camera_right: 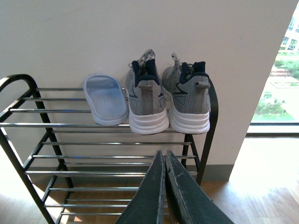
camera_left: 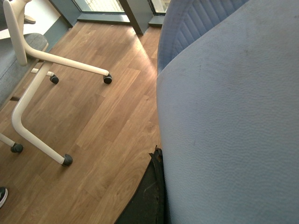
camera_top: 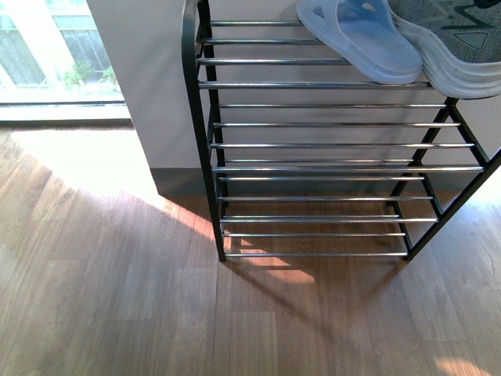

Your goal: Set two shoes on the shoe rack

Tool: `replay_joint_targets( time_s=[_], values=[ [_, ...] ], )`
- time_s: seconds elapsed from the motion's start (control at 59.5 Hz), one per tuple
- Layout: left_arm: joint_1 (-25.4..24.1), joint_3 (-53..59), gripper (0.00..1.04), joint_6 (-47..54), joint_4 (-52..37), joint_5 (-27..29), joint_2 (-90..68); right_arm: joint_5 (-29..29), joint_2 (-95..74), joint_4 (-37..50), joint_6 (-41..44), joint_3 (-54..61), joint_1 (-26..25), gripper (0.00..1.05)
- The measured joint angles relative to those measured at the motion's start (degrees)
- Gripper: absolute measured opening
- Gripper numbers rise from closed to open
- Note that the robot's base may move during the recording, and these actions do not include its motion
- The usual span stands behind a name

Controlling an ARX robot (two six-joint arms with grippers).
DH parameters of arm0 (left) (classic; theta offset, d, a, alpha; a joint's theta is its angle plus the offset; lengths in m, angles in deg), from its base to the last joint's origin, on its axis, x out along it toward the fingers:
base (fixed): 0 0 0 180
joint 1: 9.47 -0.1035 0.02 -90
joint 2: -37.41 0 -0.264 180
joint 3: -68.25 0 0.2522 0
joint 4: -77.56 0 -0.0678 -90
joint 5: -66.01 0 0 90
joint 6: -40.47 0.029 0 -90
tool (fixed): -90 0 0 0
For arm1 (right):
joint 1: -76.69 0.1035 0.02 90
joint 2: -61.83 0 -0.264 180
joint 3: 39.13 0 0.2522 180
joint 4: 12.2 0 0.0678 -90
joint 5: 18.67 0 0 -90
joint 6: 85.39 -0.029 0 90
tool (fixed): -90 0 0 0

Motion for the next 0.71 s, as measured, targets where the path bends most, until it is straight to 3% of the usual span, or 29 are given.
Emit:
replay_joint_targets(
  time_s=[0.134,0.235,0.37,0.487,0.706],
  values=[
    [0.0,0.0,0.02,0.0,0.0,0.0,0.0,0.0,2.2,-2.2,0.0,0.0,0.0,0.01],
    [0.0,0.0,0.02,0.0,0.0,0.0,0.0,-0.1,9.5,-11.0,0.0,0.0,0.0,0.01],
    [0.0,0.0,0.02,0.0,0.0,0.0,0.0,-0.1,11.2,-11.6,0.0,0.0,0.0,0.02],
    [0.0,0.0,0.02,0.0,0.0,0.0,0.0,-0.1,11.3,-11.6,0.0,0.0,0.0,0.29],
    [-0.1,0.0,0.02,0.0,0.0,0.2,0.0,0.2,11.4,-11.8,0.0,0.0,0.0,0.64]
  ],
)
